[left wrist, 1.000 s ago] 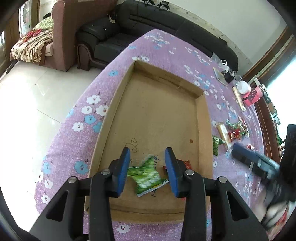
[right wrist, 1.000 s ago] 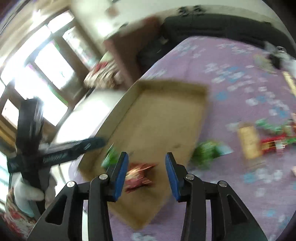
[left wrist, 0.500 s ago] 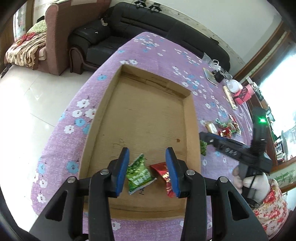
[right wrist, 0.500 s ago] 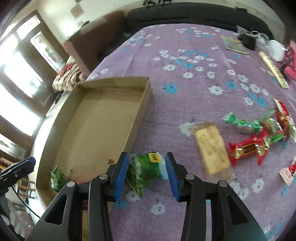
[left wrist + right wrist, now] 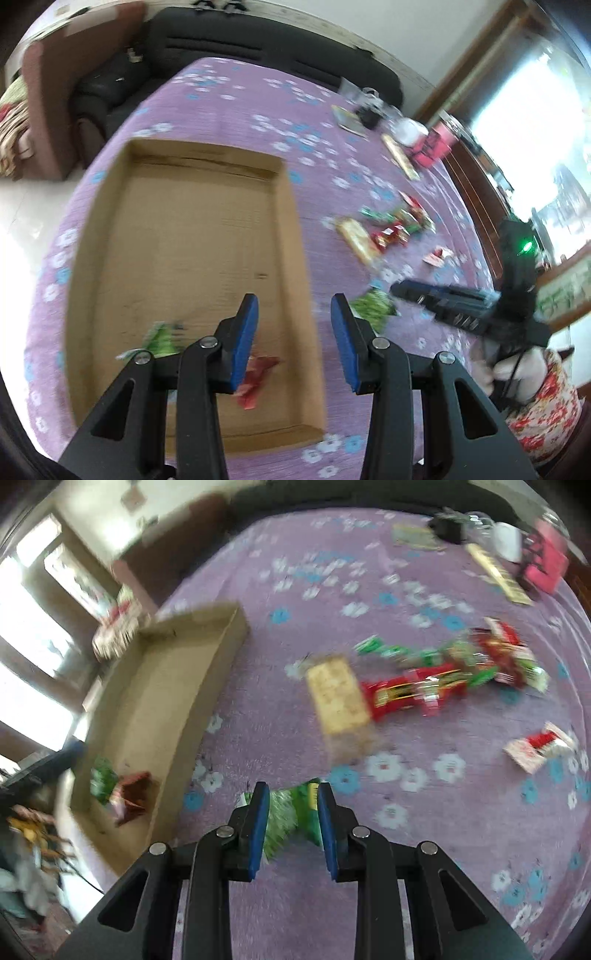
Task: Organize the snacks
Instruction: 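Grasp a second green pea bag with the left gripper while the right grasps a white wafer pack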
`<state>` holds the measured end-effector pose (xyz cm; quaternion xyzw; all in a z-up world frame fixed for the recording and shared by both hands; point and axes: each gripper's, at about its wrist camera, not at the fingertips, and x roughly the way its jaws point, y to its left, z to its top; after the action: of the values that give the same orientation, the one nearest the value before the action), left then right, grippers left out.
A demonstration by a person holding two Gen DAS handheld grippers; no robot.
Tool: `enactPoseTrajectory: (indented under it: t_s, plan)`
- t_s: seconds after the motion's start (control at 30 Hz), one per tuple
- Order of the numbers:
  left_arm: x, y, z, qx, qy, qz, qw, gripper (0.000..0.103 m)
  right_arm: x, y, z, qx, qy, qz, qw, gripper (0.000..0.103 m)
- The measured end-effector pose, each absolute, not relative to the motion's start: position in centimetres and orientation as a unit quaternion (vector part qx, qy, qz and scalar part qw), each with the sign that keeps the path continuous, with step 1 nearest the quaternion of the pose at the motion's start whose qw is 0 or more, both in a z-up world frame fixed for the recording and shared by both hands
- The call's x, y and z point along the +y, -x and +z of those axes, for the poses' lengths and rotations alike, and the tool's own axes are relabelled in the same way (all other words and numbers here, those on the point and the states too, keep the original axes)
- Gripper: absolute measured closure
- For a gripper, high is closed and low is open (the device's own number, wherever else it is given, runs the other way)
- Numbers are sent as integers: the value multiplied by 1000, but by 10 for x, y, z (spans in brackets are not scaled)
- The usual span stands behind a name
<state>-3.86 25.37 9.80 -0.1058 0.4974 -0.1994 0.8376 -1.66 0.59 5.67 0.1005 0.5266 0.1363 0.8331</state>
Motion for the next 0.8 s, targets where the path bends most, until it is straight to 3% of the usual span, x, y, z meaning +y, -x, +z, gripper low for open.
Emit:
enactPoseTrajectory:
  t_s: [0.13, 0.5, 0.67, 0.8]
  plan:
    - [210, 42, 94, 504, 82, -227, 829, 59, -39, 19, 63, 509, -124, 115, 844, 72]
    - [125, 29, 60, 524, -5, -231, 820, 54, -95, 17, 56, 515, -132, 138, 835, 72]
    - [107, 20, 39, 535, -35, -224, 814, 48, -149, 22, 54, 500, -188, 98, 840, 57]
    - [95, 13, 28, 544, -43, -219, 809, 44, -181, 17, 44, 505, -233, 67, 828, 57]
